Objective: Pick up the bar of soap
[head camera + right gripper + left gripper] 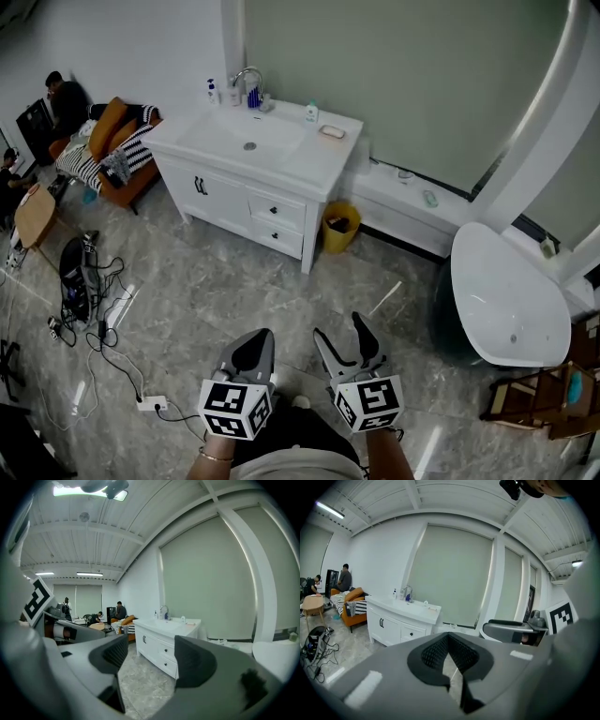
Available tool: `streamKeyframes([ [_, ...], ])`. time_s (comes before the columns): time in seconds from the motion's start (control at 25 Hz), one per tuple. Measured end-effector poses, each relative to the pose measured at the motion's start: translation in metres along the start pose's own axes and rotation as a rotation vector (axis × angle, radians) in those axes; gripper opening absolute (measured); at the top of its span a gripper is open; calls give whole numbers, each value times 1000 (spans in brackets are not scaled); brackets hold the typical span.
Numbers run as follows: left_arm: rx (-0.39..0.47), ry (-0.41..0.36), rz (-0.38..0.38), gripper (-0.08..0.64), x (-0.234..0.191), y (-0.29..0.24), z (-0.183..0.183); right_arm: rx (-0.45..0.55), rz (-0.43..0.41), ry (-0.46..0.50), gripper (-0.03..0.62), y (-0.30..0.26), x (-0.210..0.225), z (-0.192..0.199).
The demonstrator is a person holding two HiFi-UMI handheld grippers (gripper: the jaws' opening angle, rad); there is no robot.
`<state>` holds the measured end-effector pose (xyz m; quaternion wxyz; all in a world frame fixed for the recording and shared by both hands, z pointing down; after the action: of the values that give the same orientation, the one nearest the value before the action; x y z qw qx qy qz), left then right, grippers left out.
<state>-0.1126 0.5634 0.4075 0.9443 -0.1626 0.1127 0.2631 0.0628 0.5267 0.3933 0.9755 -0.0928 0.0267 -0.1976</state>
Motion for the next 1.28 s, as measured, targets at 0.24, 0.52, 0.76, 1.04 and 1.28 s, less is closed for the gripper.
streamKeyframes([
  [0.24, 9, -6, -4, 8, -13, -11, -9, -5, -21, -22, 293, -20, 0, -4],
  [0.52, 44, -20, 26, 8, -39, -54, -32, 25, 4, 2, 291, -63, 19, -20],
  [0.76, 33, -33, 48, 8, -76, -96, -57, 39, 35, -64, 291, -115, 32, -34],
  [1.04, 38, -17, 99, 8, -122, -128, -87, 8, 103, -44, 291, -171, 32, -51],
  [1.28, 26, -13, 160, 9, -161, -156, -105, 4, 142, -72, 291, -216, 27, -59],
])
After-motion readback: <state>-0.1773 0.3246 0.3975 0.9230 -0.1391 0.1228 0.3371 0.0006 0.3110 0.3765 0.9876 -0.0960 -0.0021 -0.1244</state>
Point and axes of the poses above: the fingertips, and each gripper's own axes: y backward along the fingers, x to its right, z out of its underside, the point moved 7 cm from there along y, backward along the fingers, and after that the axes turned 14 degrees about z, right-handed, at the moved point
